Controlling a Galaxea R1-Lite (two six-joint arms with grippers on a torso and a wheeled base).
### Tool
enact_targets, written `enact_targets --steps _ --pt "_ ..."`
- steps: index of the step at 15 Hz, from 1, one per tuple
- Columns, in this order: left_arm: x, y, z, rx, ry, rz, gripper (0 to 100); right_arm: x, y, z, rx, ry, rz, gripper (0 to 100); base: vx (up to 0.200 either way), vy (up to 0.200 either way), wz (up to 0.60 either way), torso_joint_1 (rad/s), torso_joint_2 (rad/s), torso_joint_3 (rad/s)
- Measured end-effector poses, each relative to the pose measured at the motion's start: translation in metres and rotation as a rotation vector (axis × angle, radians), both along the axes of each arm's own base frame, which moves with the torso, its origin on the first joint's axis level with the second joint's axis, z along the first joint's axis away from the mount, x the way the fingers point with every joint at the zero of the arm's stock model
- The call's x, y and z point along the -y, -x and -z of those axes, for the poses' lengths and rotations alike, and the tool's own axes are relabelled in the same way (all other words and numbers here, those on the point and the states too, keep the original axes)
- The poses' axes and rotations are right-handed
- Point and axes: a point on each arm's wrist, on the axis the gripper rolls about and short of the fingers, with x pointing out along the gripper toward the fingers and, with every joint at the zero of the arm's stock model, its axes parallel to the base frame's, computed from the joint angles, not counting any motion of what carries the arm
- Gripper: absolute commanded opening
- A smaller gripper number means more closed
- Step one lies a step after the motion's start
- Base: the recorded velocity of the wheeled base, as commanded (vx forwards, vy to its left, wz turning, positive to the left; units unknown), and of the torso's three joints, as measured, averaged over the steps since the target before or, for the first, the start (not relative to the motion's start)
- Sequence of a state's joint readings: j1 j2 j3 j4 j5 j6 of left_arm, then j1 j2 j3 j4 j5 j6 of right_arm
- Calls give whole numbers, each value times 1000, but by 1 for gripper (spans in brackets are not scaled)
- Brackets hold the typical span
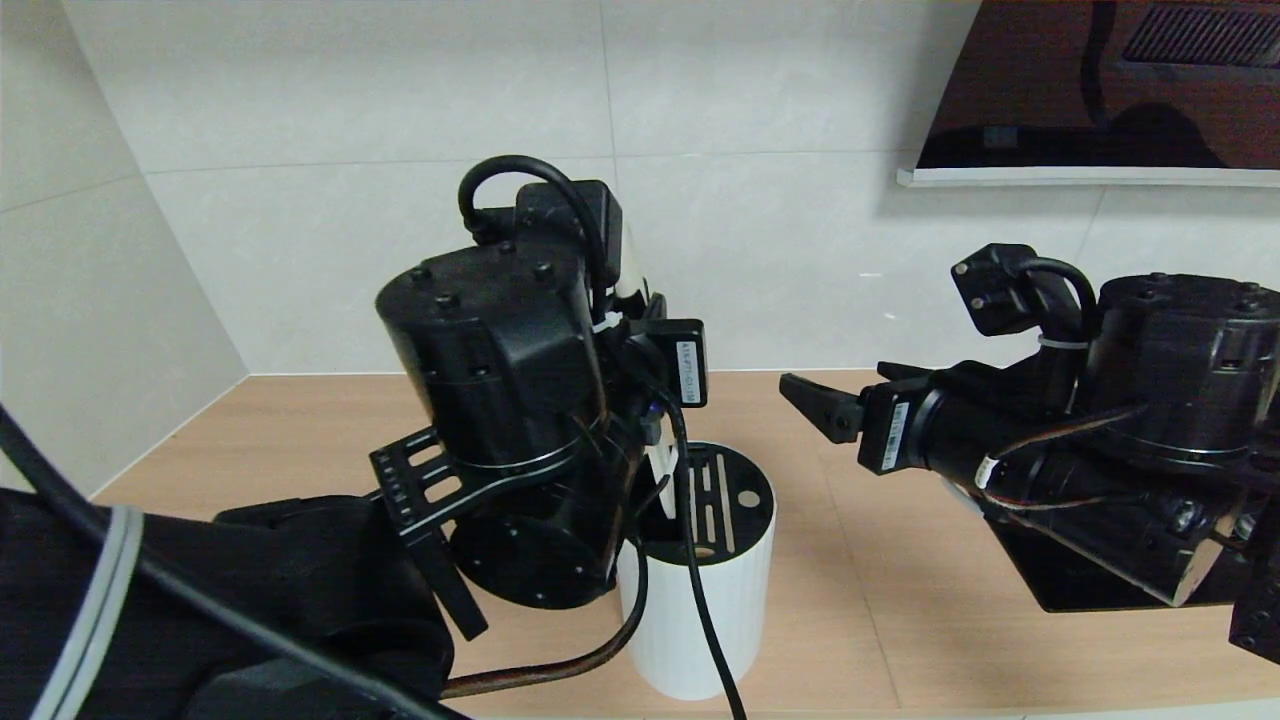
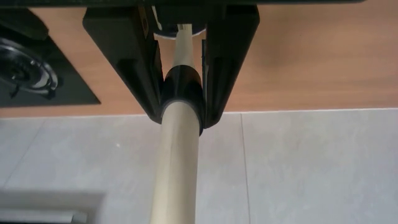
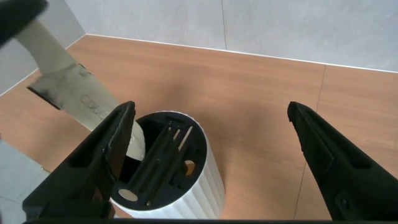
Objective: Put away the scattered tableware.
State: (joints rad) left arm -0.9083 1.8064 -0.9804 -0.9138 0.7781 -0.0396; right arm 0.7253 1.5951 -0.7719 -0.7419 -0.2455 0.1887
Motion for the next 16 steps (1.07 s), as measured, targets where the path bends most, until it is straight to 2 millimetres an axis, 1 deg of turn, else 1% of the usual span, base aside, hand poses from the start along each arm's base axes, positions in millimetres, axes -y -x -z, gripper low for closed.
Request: enact_targets --steps 4,12,16 --pt "5 -2 14 -29 -20 3 0 0 -1 1 -2 2 0 100 0 0 0 0 0 0" --pt "12 -6 33 -70 -24 9 0 -1 -1 2 -6 5 0 100 0 0 0 0 0 0" --pt "15 -5 45 -95 -55 16 0 -1 -1 3 -7 7 0 100 0 0 0 0 0 0"
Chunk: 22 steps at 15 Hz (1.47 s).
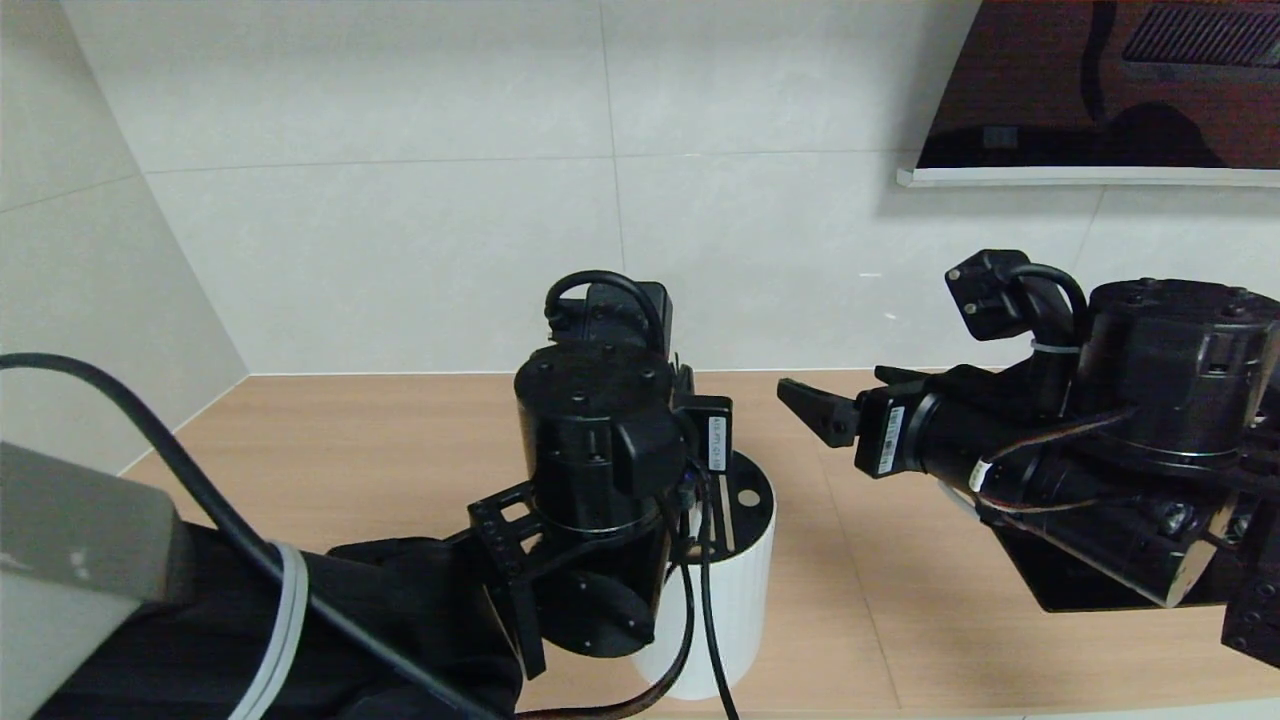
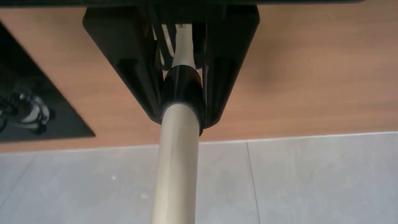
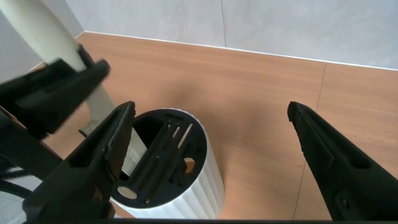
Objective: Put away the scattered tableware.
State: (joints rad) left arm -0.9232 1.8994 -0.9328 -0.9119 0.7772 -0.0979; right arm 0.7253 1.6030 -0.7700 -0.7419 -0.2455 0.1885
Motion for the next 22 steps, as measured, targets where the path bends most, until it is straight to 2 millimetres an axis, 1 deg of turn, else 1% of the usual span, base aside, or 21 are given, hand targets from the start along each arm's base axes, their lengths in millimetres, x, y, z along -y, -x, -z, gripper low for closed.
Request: enact_targets --steps 12,16,17,22 --pt "4 -3 33 -68 -68 14 0 0 0 1 -3 2 0 100 0 0 0 0 0 0" --pt "5 -3 38 -78 -81 12 0 0 0 1 -3 2 0 100 0 0 0 0 0 0" --pt "5 -3 38 -79 -81 13 100 0 0 1 -3 2 0 100 0 0 0 0 0 0" --pt "5 -3 38 -78 -82 13 100 0 0 1 -4 3 0 100 0 0 0 0 0 0"
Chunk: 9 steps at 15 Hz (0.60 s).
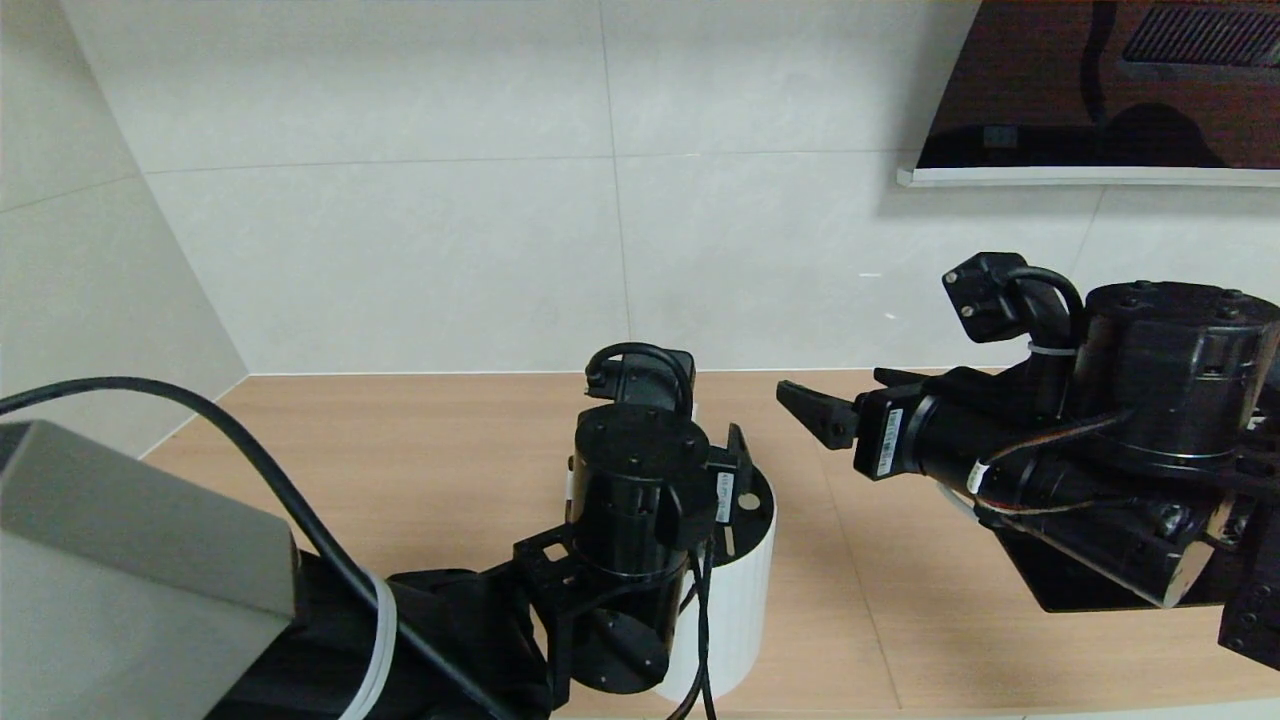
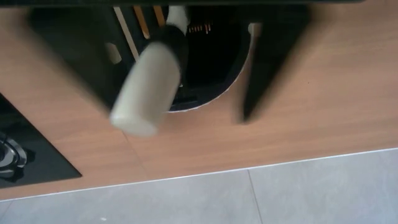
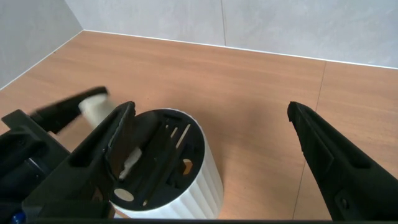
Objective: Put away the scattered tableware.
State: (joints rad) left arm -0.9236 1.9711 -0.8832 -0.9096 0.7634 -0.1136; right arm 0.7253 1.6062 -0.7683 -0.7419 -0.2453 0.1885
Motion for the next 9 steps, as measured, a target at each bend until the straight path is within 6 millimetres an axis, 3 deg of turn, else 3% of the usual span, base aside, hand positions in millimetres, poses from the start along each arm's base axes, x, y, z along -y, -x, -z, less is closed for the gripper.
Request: enact_targets --steps 6,9 --pt "-2 3 -4 4 4 4 100 0 0 0 0 0 1 100 0 0 0 0 0 0" --pt "-13 12 -30 44 63 28 100 2 0 -2 5 -5 6 100 0 0 0 0 0 0"
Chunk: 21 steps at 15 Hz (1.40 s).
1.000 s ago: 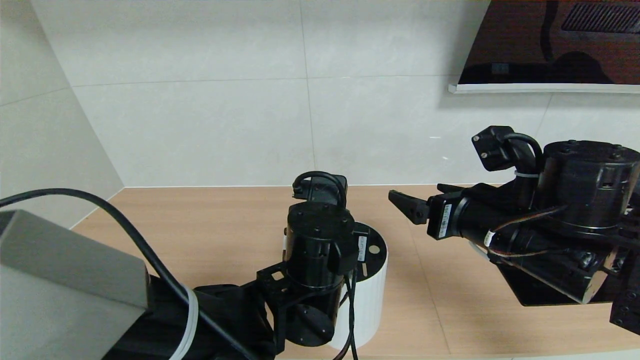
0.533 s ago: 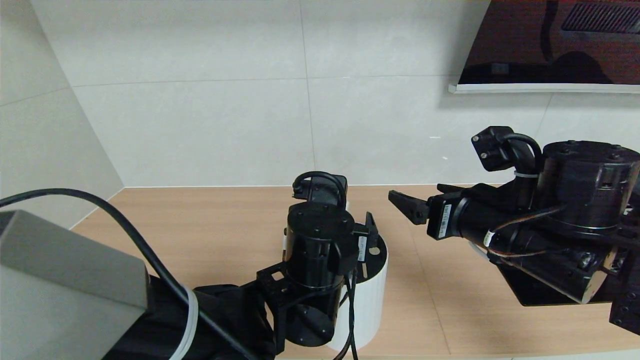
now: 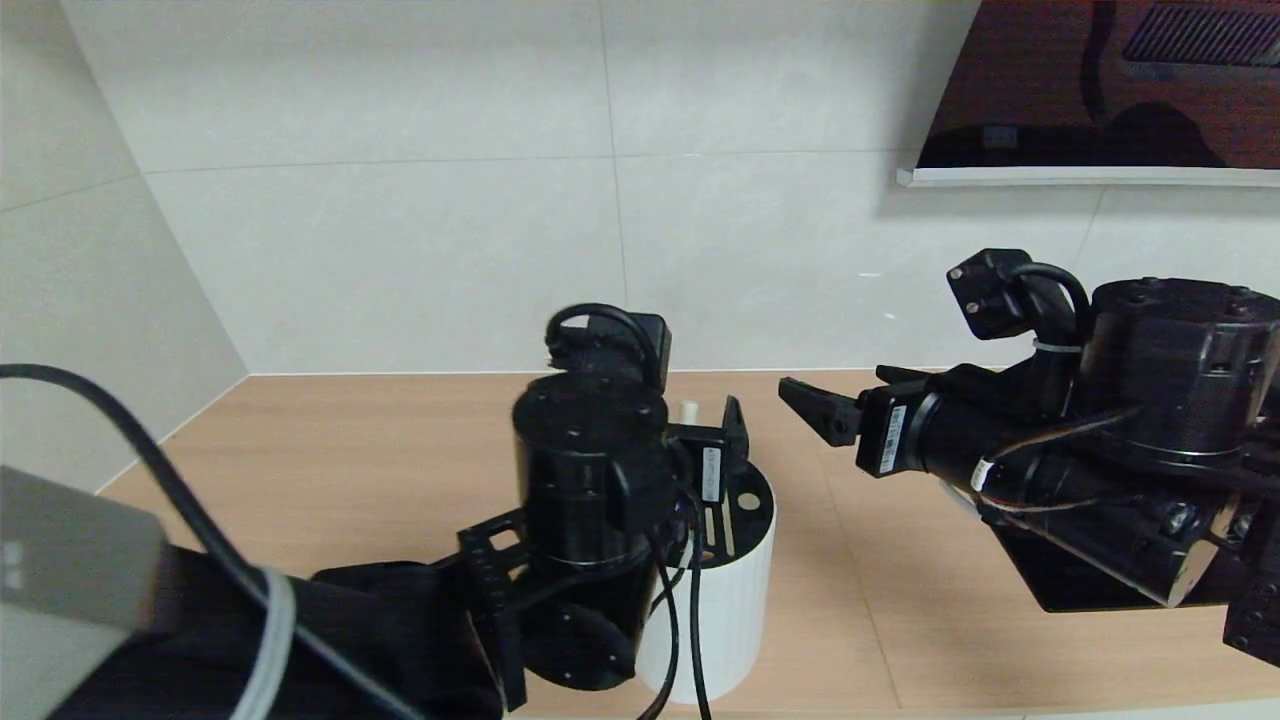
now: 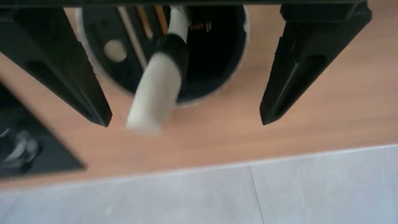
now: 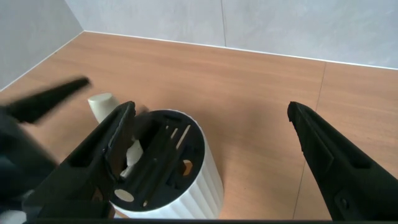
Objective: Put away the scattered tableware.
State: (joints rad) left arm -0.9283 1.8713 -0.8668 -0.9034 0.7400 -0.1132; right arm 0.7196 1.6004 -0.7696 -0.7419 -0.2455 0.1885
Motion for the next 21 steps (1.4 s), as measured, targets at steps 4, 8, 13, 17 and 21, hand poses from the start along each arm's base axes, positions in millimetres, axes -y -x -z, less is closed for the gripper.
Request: enact_targets --steps 4,8,13,17,21 --pt "-40 31 -55 63 92 127 100 7 0 -3 7 -6 16 100 0 0 0 0 0 0" --pt "-114 70 -97 52 84 211 100 24 6 -9 39 6 50 100 0 0 0 0 0 0" --pt "-206 118 -116 65 78 67 100 68 28 -23 105 -17 148 100 0 0 0 0 0 0" --pt "-256 183 -109 78 44 -60 100 115 72 -28 172 -35 252 100 0 0 0 0 0 0" --pt "-283 246 -87 155 -10 -201 100 157 139 -21 215 -16 319 100 0 0 0 0 0 0"
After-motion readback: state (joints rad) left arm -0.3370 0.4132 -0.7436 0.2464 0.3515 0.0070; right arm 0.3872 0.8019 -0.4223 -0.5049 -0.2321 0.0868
